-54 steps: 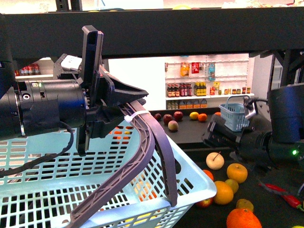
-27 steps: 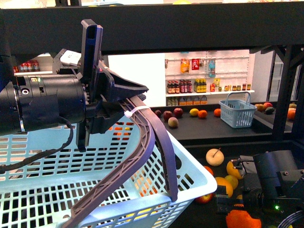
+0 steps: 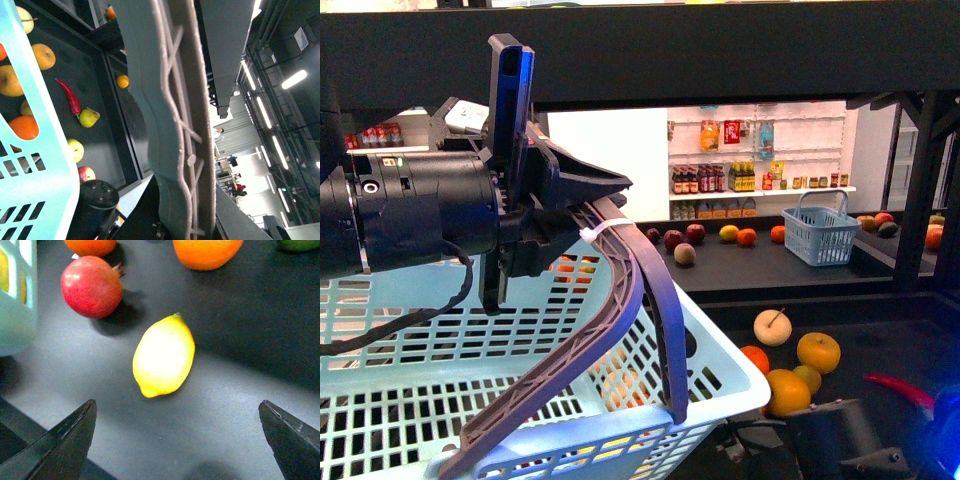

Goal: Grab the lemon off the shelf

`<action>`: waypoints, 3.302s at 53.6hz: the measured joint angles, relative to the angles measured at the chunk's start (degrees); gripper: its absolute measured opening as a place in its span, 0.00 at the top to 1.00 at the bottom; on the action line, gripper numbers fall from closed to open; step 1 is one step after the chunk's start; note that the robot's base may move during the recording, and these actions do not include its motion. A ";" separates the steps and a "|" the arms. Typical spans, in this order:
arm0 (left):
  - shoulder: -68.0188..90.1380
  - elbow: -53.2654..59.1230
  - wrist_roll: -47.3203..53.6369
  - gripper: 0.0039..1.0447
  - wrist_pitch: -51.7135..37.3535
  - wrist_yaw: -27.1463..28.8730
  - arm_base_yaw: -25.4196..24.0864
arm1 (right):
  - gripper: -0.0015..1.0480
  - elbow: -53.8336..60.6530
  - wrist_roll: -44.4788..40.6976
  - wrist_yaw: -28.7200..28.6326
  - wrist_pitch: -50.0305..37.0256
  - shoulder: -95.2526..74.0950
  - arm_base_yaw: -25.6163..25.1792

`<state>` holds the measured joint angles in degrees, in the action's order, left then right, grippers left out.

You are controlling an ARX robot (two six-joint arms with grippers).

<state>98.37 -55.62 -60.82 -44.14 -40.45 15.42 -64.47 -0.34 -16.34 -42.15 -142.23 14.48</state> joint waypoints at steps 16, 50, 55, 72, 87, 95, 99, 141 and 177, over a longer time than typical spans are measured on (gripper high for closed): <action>0.00 0.00 0.59 0.91 0.00 0.39 -0.09 | 0.07 -1.75 -3.76 2.25 -5.11 -4.68 3.74; 0.00 0.00 1.27 0.91 0.00 0.68 -0.11 | 0.07 -15.74 -12.85 6.80 -2.49 -16.94 6.43; 0.00 0.00 1.31 0.91 0.00 0.63 -0.13 | 0.07 -17.31 -13.38 7.30 -1.40 -18.01 6.58; 0.00 0.00 0.98 0.91 0.02 0.31 -0.11 | 0.07 -24.57 -15.12 11.04 1.27 -22.60 6.67; 0.00 0.00 0.15 0.91 0.02 0.07 -0.09 | 0.07 -31.50 -15.15 12.61 6.34 -25.86 6.69; 0.00 0.00 0.13 0.91 0.02 0.09 -0.09 | 0.11 -32.63 -14.56 12.76 7.23 -26.08 6.69; 0.00 0.00 0.13 0.91 0.02 0.07 -0.09 | 0.20 -32.96 -14.40 12.76 7.39 -26.08 6.71; 0.00 0.00 0.09 0.91 0.02 0.07 -0.09 | 0.29 -19.58 -14.49 19.39 3.48 -15.52 -0.94; 0.00 0.00 0.07 0.91 0.02 0.07 -0.09 | 0.29 9.09 11.89 24.13 -8.74 28.00 -11.10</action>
<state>98.37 -55.62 -60.75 -44.12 -40.38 15.33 -55.37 11.55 7.79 -50.89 -114.24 3.38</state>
